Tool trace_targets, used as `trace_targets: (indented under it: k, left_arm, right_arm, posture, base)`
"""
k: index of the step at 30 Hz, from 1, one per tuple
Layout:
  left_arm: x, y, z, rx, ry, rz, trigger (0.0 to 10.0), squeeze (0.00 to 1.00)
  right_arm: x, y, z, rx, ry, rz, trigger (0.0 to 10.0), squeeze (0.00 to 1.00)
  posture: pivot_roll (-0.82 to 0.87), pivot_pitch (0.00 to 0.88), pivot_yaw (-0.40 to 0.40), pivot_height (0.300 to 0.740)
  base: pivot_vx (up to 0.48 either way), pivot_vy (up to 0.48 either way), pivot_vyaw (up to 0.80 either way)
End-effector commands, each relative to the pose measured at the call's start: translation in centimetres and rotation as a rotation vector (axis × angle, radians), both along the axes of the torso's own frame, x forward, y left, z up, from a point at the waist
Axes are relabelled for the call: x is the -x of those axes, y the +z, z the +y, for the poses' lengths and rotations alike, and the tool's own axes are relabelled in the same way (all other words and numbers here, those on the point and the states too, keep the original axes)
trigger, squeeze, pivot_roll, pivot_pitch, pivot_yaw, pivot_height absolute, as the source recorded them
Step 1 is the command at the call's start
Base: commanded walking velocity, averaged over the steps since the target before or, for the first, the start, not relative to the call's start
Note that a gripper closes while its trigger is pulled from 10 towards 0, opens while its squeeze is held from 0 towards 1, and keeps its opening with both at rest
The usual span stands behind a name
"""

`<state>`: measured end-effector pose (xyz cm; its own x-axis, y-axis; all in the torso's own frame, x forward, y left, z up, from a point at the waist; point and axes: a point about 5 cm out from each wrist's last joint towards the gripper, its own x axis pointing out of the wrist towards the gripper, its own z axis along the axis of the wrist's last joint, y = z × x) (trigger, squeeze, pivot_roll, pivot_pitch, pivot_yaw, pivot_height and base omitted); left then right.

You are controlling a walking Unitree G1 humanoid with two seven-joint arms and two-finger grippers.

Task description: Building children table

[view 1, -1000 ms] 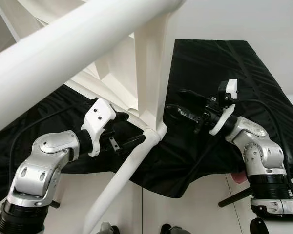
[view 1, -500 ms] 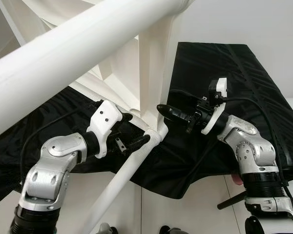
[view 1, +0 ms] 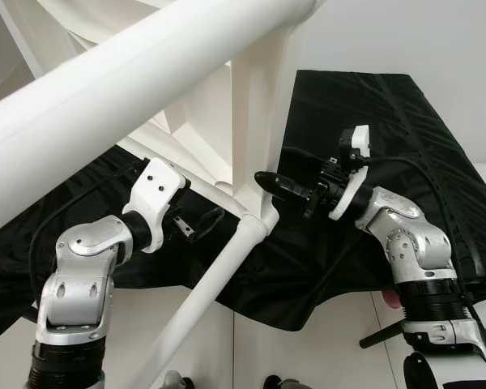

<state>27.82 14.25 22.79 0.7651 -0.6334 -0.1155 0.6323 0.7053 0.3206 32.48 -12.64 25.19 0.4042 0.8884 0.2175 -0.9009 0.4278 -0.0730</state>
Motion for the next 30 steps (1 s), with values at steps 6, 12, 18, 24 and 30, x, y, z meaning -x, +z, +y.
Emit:
trace_targets:
  k: [6, 12, 18, 24, 30]
  left_arm:
    - [-0.3, 1.1, 1.9, 0.072, 0.548, -0.18, 10.0, 0.0]
    - [0.0, 1.0, 1.8, 0.091, 0.579, -0.182, 10.0, 0.0]
    - [0.3, 0.9, 1.7, 0.092, 0.593, -0.176, 10.0, 0.0]
    - [0.6, 0.9, 1.5, 0.096, 0.604, -0.174, 10.0, 0.0]
    - [1.0, 1.2, 1.3, 0.112, 0.612, -0.175, 10.0, 0.0]
  right_arm:
    - [-0.5, 0.3, 1.6, 0.015, 0.022, -0.036, 10.0, 0.0]
    - [-0.6, 0.3, 2.9, 0.05, 0.035, -0.073, 10.0, 0.0]
    - [-0.8, 0.1, 4.0, 0.066, 0.033, -0.087, 10.0, 0.0]
    - [-1.1, 0.1, 4.7, 0.077, 0.006, -0.096, 10.0, 0.0]
    - [-1.1, -0.7, 5.0, 0.081, -0.118, -0.068, 10.0, 0.0]
  posture:
    - [0.03, 0.145, -0.052, 0.74]
    - [0.04, 0.149, -0.072, 0.74]
    - [0.05, 0.152, -0.09, 0.74]
    - [0.05, 0.156, -0.099, 0.74]
    - [0.05, 0.153, -0.105, 0.74]
  base:
    - [0.0, 0.0, 0.0]
    - [0.0, 0.0, 0.0]
    - [0.0, 0.0, 0.0]
    - [0.0, 0.0, 0.0]
    - [0.0, 0.0, 0.0]
